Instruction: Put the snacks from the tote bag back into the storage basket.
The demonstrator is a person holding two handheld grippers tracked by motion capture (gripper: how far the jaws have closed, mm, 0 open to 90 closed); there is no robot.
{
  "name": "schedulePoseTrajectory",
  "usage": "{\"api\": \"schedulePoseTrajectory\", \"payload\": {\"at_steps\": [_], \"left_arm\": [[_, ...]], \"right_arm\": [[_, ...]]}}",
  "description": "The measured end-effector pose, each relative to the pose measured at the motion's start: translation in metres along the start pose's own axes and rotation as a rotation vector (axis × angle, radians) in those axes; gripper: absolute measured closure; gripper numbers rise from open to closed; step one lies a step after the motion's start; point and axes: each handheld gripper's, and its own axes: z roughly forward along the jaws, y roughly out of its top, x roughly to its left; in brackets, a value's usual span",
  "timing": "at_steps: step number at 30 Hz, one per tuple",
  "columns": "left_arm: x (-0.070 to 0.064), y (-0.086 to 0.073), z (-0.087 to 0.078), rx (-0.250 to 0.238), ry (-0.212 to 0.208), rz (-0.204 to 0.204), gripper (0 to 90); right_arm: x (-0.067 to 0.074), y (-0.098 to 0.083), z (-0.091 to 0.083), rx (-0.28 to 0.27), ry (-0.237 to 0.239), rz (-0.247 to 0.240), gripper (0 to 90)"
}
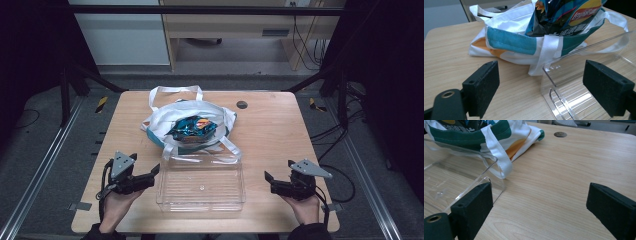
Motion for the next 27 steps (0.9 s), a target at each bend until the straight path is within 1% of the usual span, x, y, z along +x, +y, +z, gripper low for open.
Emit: {"api": "schedulePoseTrajectory", "payload": {"at_steps": [7,10,11,12,13,17,19,24,27], "left_arm": [[-0.002,0.007,0.001,-0.009,-0.006,0.005,13.5],[-0.006,0.014,0.002,-0.019,-0.01,0.008,13.6],[-0.006,0.014,0.002,-0.019,-0.01,0.008,13.6],[-0.006,0.018,0.003,-0.025,-0.012,0.012,13.6],[-0.006,0.018,0.003,-0.025,-0.012,0.012,13.6],[-0.007,0.029,0.004,-0.047,-0.021,0.007,13.7],[-0.009,0.035,0.007,-0.056,-0.027,0.003,13.7],[-0.012,0.043,0.011,-0.066,-0.036,0.001,13.8],[-0.015,0.048,0.016,-0.067,-0.045,0.005,14.2]], "right_arm": [[0.002,0.001,0.0,-0.004,0.005,-0.001,7.2],[0.002,0.002,0.0,-0.007,0.005,0.0,7.0],[0.002,0.002,0.0,-0.007,0.005,0.0,7.0],[0.003,0.002,0.0,-0.008,0.003,-0.003,7.0],[0.003,0.002,0.0,-0.008,0.004,-0.003,7.0],[0.004,0.003,-0.001,-0.012,-0.002,-0.013,7.0],[0.004,0.004,-0.001,-0.018,-0.003,-0.012,7.0],[0.004,0.005,-0.002,-0.024,-0.005,-0.01,7.0],[0.003,0.006,-0.003,-0.029,-0.005,-0.013,7.0]]}}
